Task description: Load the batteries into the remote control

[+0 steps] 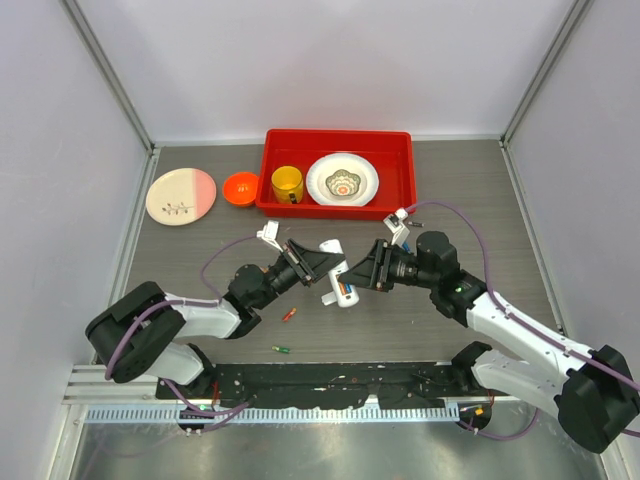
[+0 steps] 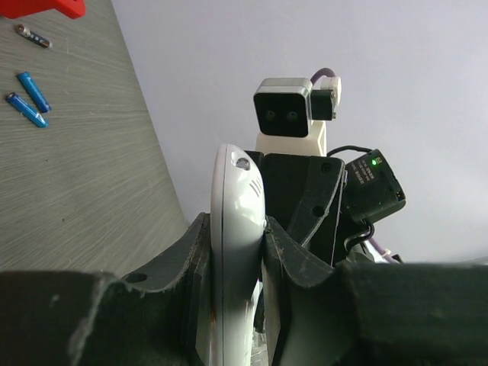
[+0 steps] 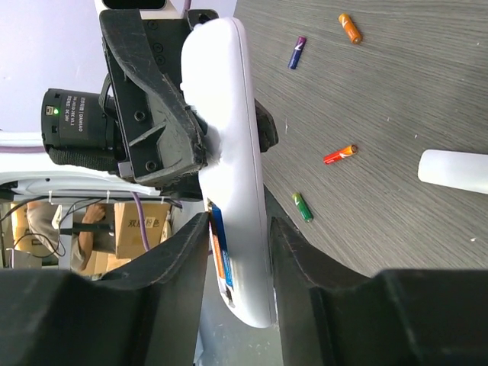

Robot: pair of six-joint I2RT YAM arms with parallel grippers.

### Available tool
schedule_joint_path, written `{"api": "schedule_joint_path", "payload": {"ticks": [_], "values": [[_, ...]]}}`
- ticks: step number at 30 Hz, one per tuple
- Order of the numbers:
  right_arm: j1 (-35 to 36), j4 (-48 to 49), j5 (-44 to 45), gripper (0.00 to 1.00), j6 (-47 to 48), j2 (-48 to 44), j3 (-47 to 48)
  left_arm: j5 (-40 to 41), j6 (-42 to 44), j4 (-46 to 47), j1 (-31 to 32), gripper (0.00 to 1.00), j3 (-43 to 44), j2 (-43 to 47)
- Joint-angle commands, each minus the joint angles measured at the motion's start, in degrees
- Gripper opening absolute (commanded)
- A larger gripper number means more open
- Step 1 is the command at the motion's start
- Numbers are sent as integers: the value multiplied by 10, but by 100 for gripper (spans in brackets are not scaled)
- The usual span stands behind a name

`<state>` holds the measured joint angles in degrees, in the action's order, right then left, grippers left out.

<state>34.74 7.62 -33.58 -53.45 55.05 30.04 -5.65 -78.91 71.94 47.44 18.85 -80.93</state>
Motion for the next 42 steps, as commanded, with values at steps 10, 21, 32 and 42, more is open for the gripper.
{"api": "schedule_joint_path", "payload": {"ticks": [10,21,32,42], "values": [[-24,-111,83,73,55,-69,105,15,24,167,-6,0,-14,10],[-9,-248,235,59,180,4,75,13,17,153,-42,0,-132,112],[142,-233,393,59,296,166,132,31,82,-256,-47,0,-172,504],[210,-218,419,36,323,270,171,51,84,-378,-49,0,-185,654]]}}
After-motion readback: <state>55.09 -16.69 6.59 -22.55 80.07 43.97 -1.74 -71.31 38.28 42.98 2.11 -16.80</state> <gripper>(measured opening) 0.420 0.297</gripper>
